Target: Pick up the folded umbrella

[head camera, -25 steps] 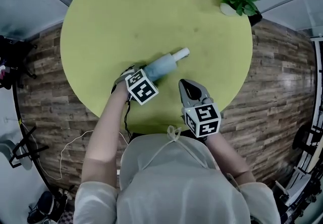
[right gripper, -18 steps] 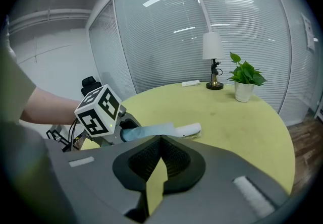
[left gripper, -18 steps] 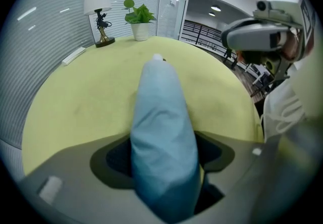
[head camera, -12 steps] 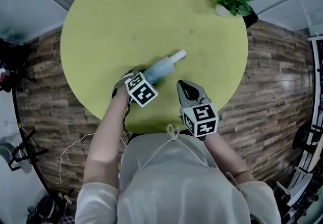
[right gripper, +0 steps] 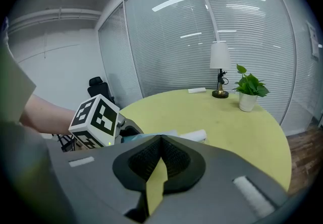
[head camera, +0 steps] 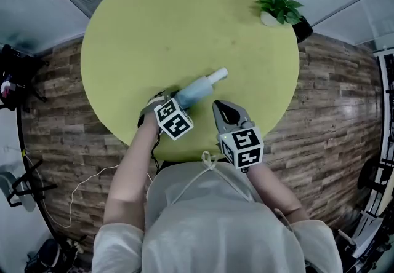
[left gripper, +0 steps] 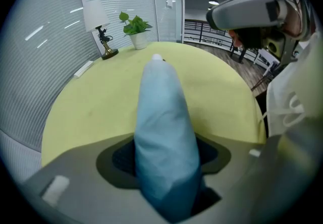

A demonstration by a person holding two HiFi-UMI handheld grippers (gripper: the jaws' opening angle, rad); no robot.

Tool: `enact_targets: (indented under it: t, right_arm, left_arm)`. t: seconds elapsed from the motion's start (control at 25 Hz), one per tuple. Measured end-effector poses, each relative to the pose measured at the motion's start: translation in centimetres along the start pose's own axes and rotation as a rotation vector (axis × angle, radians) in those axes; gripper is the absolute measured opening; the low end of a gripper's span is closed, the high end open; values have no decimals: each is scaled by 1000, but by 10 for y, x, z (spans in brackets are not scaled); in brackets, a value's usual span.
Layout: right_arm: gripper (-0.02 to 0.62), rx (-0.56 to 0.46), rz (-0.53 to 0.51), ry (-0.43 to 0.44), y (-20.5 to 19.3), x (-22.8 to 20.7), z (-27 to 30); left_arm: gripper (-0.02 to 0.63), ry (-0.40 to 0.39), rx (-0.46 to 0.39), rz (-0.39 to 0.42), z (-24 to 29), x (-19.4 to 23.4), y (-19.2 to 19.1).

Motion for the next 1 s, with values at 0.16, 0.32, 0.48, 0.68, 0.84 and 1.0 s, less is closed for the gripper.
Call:
enact_targets:
  t: [0.16,0.32,0.48,0.68,0.84,1.0]
  right_arm:
    - [0,-23,-18,2,5,9,-10]
    - [0,-48,-43,1,13,13,-20]
    - [0,-81,-75,0,24,22,-26]
    - [0,-147,-113,8,43,31,-33]
    - [0,-223,-125,25,59,34,-41]
    - [0,-294,-131,39,74,38,-49]
  left_arm:
    - [291,53,-92,-67,-34,4,-5]
    - [291,131,-230,-147,-78,12,-3]
    - [291,222,-367,-238,-122,22,-8]
    - [291,317,-594,-407,-178,33,-17]
    - [291,395,-772,-544,-217,38,-26]
    - [293,506,-914,-670,-249,37,-41]
Point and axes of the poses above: the fingertips, and each gripper's own axes: z forward along the fingers, x to its left, y out of its top, the point moved 6 cm from there along -z, backward along the fingers, and after that the axes turned 8 degrees about x, right-handed, at the moved point
